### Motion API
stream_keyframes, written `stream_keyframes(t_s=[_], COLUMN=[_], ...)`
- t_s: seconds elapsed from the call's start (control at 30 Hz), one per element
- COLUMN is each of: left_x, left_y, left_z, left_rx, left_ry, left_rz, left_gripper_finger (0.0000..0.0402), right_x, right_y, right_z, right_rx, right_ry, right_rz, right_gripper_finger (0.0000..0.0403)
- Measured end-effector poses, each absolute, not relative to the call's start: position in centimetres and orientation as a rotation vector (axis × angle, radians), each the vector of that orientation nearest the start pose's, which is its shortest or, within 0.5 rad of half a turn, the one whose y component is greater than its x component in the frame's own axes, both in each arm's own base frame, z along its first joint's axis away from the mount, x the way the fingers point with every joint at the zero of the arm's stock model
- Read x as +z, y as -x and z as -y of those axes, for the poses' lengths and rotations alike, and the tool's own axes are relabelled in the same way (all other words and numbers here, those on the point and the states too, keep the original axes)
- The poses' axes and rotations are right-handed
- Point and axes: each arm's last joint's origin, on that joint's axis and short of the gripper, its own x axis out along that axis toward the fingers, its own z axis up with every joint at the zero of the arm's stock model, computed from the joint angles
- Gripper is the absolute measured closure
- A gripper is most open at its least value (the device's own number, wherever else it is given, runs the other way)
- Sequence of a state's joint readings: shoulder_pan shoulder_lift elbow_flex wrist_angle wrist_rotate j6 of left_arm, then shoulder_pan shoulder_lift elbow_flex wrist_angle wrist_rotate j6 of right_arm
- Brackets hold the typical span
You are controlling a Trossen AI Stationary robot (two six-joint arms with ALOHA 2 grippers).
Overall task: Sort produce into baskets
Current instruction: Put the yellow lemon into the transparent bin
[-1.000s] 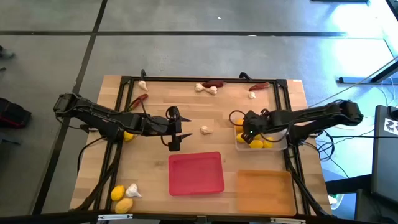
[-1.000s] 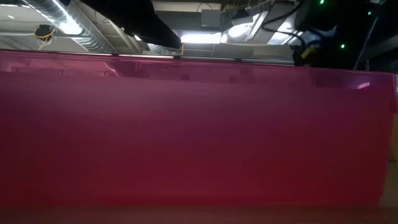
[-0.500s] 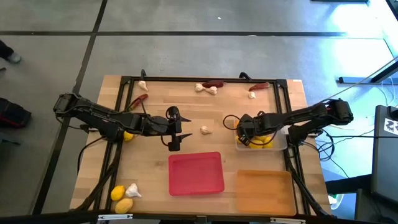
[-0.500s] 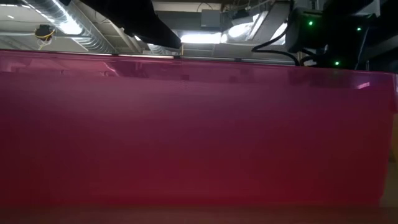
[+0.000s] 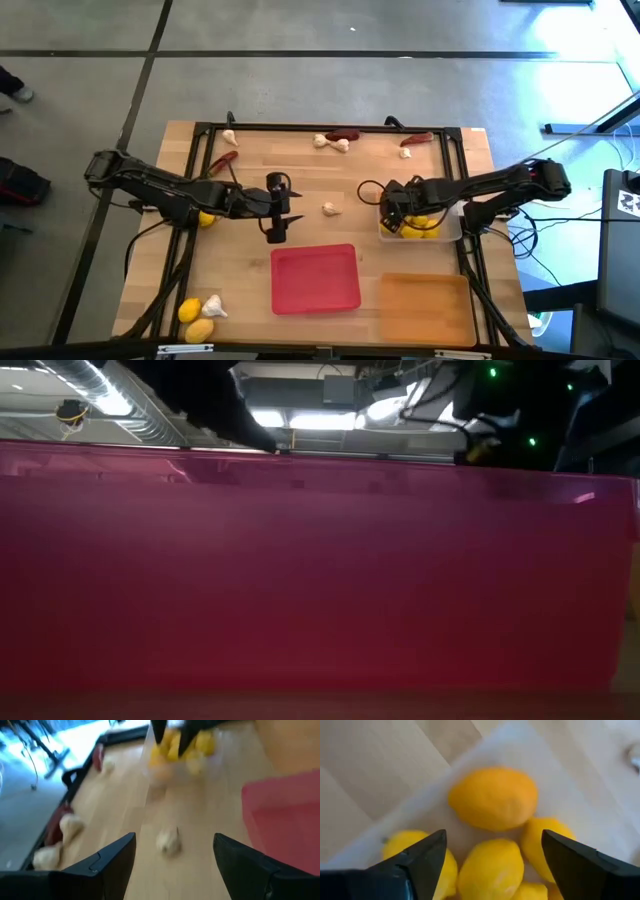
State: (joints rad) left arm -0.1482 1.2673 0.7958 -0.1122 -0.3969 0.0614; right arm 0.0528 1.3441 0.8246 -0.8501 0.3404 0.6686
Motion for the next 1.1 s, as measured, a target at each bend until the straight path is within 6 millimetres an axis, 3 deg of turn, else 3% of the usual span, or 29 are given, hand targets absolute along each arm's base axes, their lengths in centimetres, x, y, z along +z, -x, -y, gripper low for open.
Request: stream_keyframes(t_s=[0.17,0.57,0.67,0.93,1.1], left_x=[24.5,25.0,25.3,28.5,28.5], left_y=[-25.2,-20.4,-20.1,-20.2,-19.2], left_z=[2.8,2.3,2.4,2.6,2.5], left_rx=[0.254,0.375,0.375,0.417,0.492], left_ry=[-0.122,0.096,0.083,0.047,0.096], left_rz=[-0.640,-0.823,-0.854,-0.939,-1.049], left_gripper_finger=[0.0139,0.0139,0.0139,0.0139,0.0139], right_x=[21.5,22.6,22.6,22.6,22.7], right_y=[-23.3,-25.3,-25.3,-25.4,-25.5], right_z=[-0.2,-0.2,-0.2,-0.2,-0.2], right_rx=[-0.628,-0.542,-0.547,-0.551,-0.544], right_ry=[-0.287,-0.259,-0.247,-0.227,-0.225], right_rz=[-1.064,-0.852,-0.843,-0.838,-0.821], right_gripper_finger=[0.0084,0.0084,0.0084,0.0084,0.0084])
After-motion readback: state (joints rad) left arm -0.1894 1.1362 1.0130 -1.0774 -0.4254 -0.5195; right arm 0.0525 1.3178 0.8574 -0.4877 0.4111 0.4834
